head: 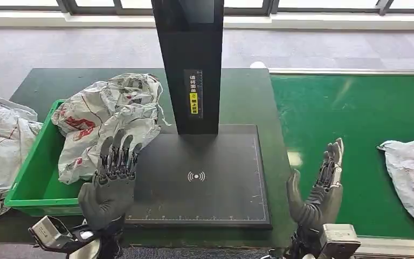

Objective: Moved the parcel from conveyor to table for the left to box.

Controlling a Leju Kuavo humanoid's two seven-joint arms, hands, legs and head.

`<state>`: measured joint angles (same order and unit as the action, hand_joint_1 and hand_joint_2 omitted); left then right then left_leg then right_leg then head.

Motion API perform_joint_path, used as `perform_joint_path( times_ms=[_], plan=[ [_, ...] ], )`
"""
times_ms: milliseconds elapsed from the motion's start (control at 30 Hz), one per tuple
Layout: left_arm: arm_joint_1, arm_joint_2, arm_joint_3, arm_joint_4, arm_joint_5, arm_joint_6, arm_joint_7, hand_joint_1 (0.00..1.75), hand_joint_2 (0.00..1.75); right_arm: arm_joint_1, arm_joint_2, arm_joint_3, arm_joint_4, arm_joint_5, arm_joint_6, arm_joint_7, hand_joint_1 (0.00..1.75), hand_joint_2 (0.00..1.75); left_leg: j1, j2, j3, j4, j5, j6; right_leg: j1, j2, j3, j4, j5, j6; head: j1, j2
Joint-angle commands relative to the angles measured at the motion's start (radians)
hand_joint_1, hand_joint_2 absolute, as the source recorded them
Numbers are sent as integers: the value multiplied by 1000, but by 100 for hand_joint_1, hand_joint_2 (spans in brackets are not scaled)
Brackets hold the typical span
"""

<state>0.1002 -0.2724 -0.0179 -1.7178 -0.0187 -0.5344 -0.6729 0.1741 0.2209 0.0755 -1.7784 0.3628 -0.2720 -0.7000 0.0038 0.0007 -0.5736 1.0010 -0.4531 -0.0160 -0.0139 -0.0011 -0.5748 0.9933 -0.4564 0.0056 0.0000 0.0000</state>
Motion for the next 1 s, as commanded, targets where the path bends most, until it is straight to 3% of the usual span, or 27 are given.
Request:
perform_joint_path(
  times_ms=[33,633,767,1000],
  plan=[
    [19,1,16,8,3,15,-25,0,0,-104,43,-142,123,22,49,7,0,175,1,2,2,-2,0,0,1,2,2,-3,1,0,0,0],
    [35,-22,7,0,-12,24,-25,0,0,-135,61,-167,176,42,108,2,0,175,1,1,2,-1,0,0,1,1,2,-2,0,0,0,0],
    [51,-14,12,-12,-12,24,-25,0,0,-179,70,-180,203,84,88,73,0,175,1,4,2,-2,0,0,1,4,2,-3,2,-1,0,0],
    [51,-14,12,-12,-12,24,-25,0,0,-179,70,-180,203,84,88,73,0,175,1,1,1,-1,0,0,1,1,2,-2,1,0,0,0]
  ],
)
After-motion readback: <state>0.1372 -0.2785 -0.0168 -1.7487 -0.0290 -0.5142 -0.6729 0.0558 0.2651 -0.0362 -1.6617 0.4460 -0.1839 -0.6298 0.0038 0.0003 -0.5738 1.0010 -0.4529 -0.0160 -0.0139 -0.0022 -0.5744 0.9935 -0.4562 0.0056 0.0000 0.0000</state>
